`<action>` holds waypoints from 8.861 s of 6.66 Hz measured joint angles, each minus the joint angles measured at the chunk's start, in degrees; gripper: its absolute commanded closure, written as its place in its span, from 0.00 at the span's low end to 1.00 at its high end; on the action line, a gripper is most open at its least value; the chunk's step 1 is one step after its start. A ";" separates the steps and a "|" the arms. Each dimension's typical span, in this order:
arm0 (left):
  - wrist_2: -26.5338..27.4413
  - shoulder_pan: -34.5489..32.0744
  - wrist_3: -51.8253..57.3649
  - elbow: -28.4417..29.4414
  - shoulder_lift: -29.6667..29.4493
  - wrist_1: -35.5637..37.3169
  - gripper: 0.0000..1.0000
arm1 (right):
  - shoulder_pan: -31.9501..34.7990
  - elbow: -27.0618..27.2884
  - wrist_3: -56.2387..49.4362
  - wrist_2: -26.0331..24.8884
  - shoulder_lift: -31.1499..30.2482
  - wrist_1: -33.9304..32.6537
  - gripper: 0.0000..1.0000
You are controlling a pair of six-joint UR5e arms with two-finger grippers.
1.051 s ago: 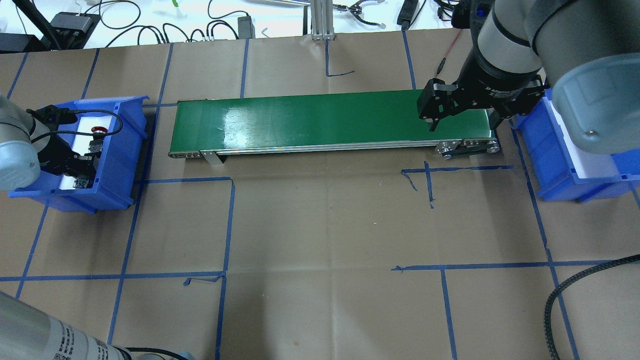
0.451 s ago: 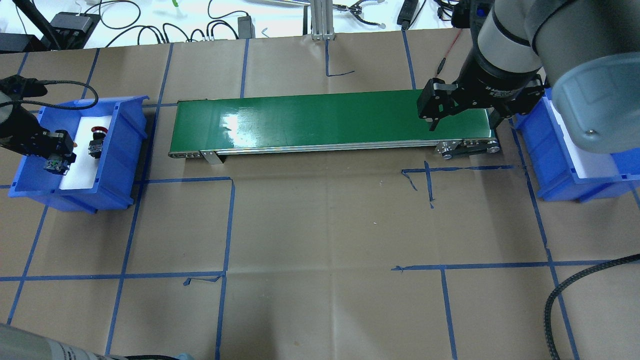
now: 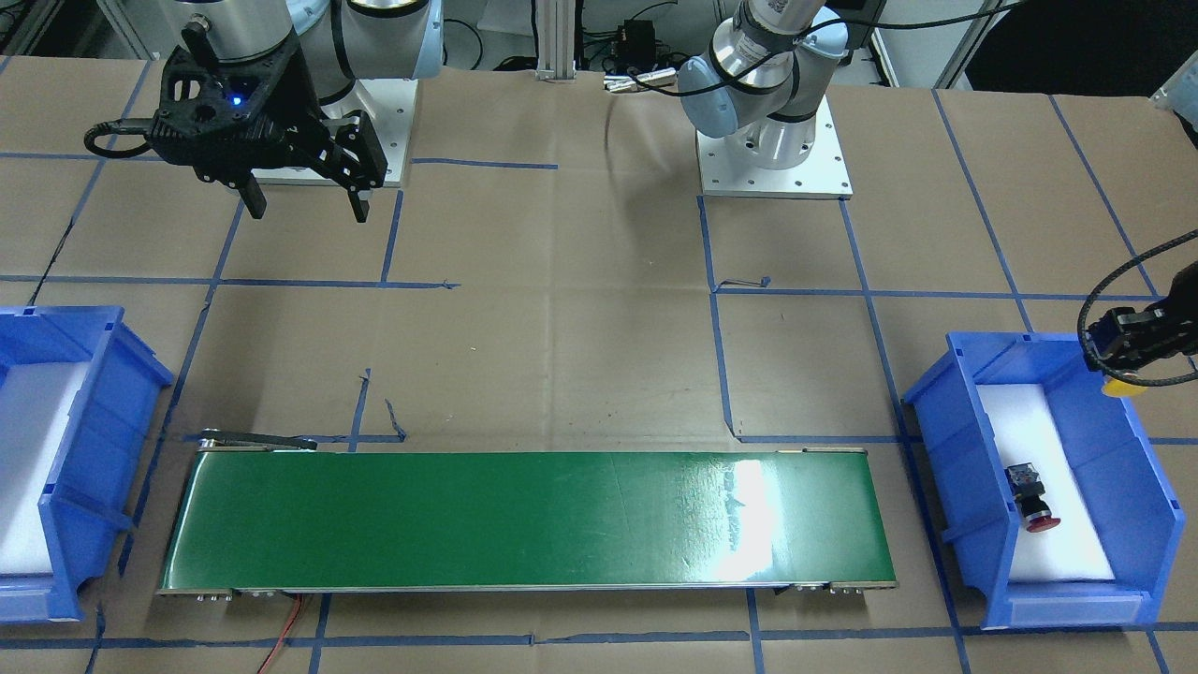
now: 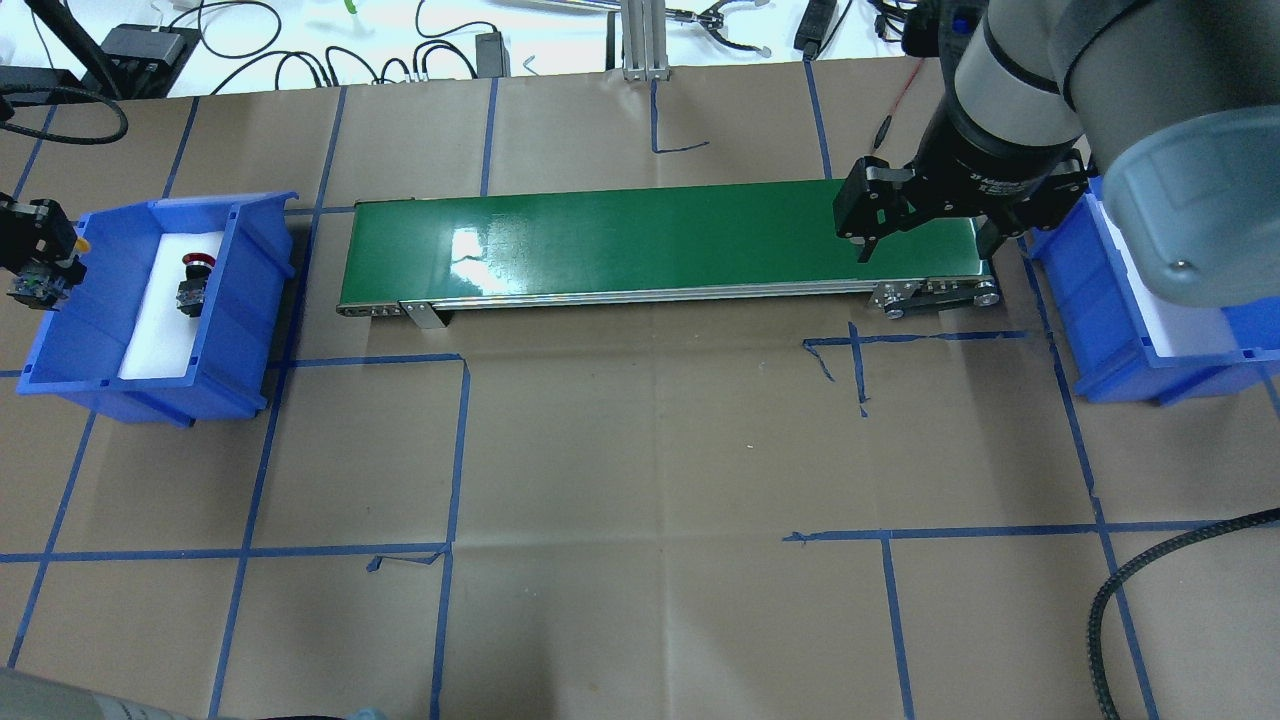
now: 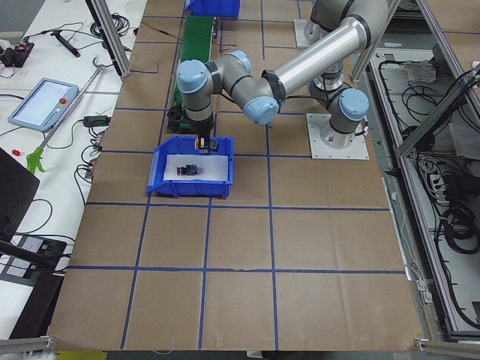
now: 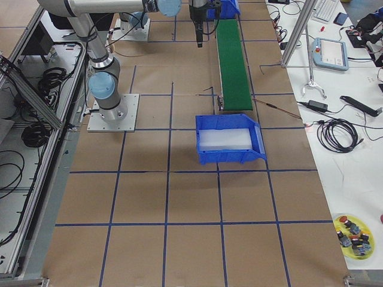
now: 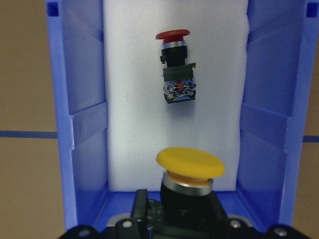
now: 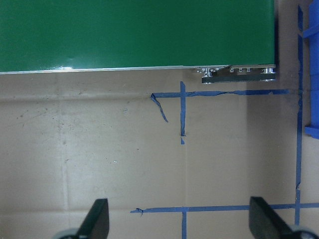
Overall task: Transport two buttons from left to right
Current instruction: 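Carry the yellow button with the left gripper onto the conveyor belt, then open the left gripper to release the yellow button and raise it, then move the left gripper back over the bin while the belt carries the button, then lower the left gripper and grasp the red-capped button in the bin, then carry the red button to the belt while the right gripper descends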
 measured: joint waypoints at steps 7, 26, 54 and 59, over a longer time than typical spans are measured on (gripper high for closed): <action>-0.44 -26.31 -27.56 9.67 -10.49 1.77 1.00 | -0.09 -0.05 -0.26 0.17 1.35 -0.19 0.00; -0.64 -28.92 -30.30 3.35 -1.78 4.81 0.00 | -0.22 -0.19 -0.47 -0.03 1.94 -0.26 0.00; -2.32 -3.78 -2.29 -3.66 -16.74 26.38 1.00 | -0.52 -0.13 -0.10 -0.47 16.00 -19.86 0.00; -0.82 -3.88 -2.50 6.42 -4.15 1.18 1.00 | -0.47 -0.23 -0.04 0.07 18.55 -20.38 0.00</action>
